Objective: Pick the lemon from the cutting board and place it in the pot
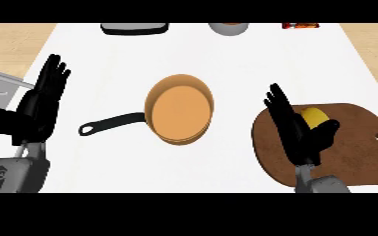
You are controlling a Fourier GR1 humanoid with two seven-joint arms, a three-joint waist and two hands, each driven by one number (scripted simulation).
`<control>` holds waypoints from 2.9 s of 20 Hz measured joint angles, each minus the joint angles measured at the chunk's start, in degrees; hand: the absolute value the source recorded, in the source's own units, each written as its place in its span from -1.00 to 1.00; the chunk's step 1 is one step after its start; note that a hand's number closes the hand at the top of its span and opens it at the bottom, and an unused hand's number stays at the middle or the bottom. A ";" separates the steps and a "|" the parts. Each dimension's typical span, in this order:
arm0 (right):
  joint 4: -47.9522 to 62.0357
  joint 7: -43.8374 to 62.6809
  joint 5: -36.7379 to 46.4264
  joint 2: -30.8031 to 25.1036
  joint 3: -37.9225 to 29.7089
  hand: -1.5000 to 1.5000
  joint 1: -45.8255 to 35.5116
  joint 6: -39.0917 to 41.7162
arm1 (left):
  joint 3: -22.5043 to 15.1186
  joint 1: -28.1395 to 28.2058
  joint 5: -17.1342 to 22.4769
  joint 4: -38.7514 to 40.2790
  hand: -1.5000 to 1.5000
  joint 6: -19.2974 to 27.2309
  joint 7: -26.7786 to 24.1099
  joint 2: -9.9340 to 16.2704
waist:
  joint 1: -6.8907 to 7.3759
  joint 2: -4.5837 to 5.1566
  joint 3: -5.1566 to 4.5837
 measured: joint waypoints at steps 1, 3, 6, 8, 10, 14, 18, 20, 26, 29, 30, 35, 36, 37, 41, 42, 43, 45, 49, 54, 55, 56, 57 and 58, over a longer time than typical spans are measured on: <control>-0.05 0.04 -0.71 -1.35 -0.77 1.00 -0.55 1.82 | -0.92 0.14 -0.58 -0.37 0.00 0.22 0.15 -0.61 | 0.07 0.55 -0.25; 0.21 -0.98 -0.94 -4.95 -0.61 1.00 -1.11 7.19 | -2.38 0.68 -0.95 0.44 0.00 -1.24 0.84 -0.53 | 0.15 1.44 -0.66; -0.10 -2.75 0.05 -12.34 0.89 1.00 -2.25 17.04 | -6.38 2.00 -1.70 1.97 0.00 -3.80 3.20 -1.19 | -0.04 2.27 -0.95; -0.52 -6.20 6.34 -17.71 -1.18 -1.00 -4.31 15.47 | -8.15 3.37 -1.59 3.21 0.00 -5.10 4.50 -1.73 | -1.00 2.19 -1.27; -0.33 -13.49 9.22 -18.63 -4.18 -1.00 -4.38 12.69 | -9.52 4.36 -1.26 4.23 0.00 -6.50 5.43 -2.19 | -1.48 2.40 -1.16; 0.70 -29.84 6.34 -17.49 -10.44 -1.00 -1.91 13.31 | -11.67 5.45 -1.29 5.19 0.00 -7.91 6.43 -3.36 | -1.49 2.60 -1.06; 1.89 -38.62 2.67 -21.34 -16.35 -1.00 0.88 20.32 | -13.09 5.08 -2.15 5.07 0.00 -8.17 8.23 -4.71 | -0.77 2.59 -1.19; 1.24 -37.27 2.45 -24.47 -17.65 -1.00 1.90 23.13 | -13.46 5.11 -2.49 5.00 0.00 -8.42 8.65 -5.17 | -0.52 2.57 -1.26; 0.33 -23.52 0.74 -33.23 -18.72 -1.00 0.00 29.43 | -13.52 4.57 -3.13 6.20 0.00 -9.33 8.43 -5.69 | 0.09 2.61 -1.37; -0.15 -16.19 -1.76 -34.52 -18.50 -1.00 -1.52 32.08 | -14.08 4.00 -4.31 6.41 0.00 -8.52 8.87 -7.04 | 0.23 2.61 -1.38; 0.70 -14.02 -2.20 -34.51 -18.10 -1.00 -2.68 32.69 | -13.94 3.80 -4.35 6.18 0.00 -8.75 9.10 -6.97 | 0.40 2.64 -1.38; 4.44 -7.02 -0.67 -34.38 -13.88 -1.00 -6.37 36.47 | -13.89 3.98 -4.73 7.18 0.00 -9.97 8.27 -7.46 | 1.00 2.78 -1.37; 4.85 -6.58 0.61 -34.37 -12.33 -1.00 -6.27 37.48 | -13.96 4.00 -4.84 7.11 0.00 -10.06 8.24 -7.50 | 1.07 2.80 -1.36; 5.50 -6.33 2.28 -34.29 -10.83 -1.00 -6.58 38.20 | -13.66 4.42 -4.67 7.04 0.00 -10.41 7.87 -7.19 | 1.25 2.82 -1.35; 11.39 -8.71 9.39 -33.26 -7.07 -1.00 -8.82 40.92 | -13.23 4.04 -5.06 6.20 0.00 -10.29 8.77 -7.51 | 1.31 2.85 -1.30; 12.68 -9.84 11.42 -32.41 -6.44 -1.00 -8.92 40.85 | -12.79 4.20 -5.01 6.18 0.00 -10.82 8.58 -7.18 | 1.20 2.83 -1.31; 14.83 -11.16 13.28 -31.81 -6.34 -1.00 -9.88 41.32 | -12.65 4.68 -5.22 5.74 0.00 -10.99 8.60 -7.19 | 1.16 2.81 -1.29; 19.33 -15.27 16.82 -31.15 -6.71 -1.00 -10.99 41.54 | -11.81 3.99 -5.23 6.30 0.00 -11.57 8.70 -7.34 | 1.02 2.80 -1.29; 26.40 -22.66 22.36 -29.08 -7.84 -1.00 -12.36 39.73 | -11.05 4.37 -5.65 5.81 0.00 -12.05 9.46 -8.00 | 0.89 2.78 -1.28; 36.40 -29.63 25.59 -28.41 -10.77 -1.00 -16.69 41.96 | -9.81 4.20 -6.49 5.97 0.00 -12.78 10.09 -8.63 | 0.85 2.76 -1.30; 38.37 -31.32 25.90 -28.36 -11.05 -1.00 -17.22 42.84 | -9.78 4.72 -6.58 4.80 0.00 -12.88 10.63 -8.41 | 0.95 2.77 -1.29; 39.47 -32.18 25.96 -28.02 -11.16 -1.00 -17.23 43.51 | -9.89 5.41 -6.80 3.67 0.00 -12.69 11.07 -8.46 | 0.96 2.75 -1.29; 40.36 -32.92 25.91 -27.72 -11.34 -1.00 -17.33 43.90 | -9.68 5.25 -6.97 4.34 0.00 -12.79 10.66 -8.65 | 0.90 2.76 -1.28; 42.06 -34.09 25.88 -27.46 -11.49 -1.00 -17.66 44.02 | -9.58 4.72 -7.05 4.88 0.00 -13.04 10.41 -8.75 | 0.95 2.82 -1.28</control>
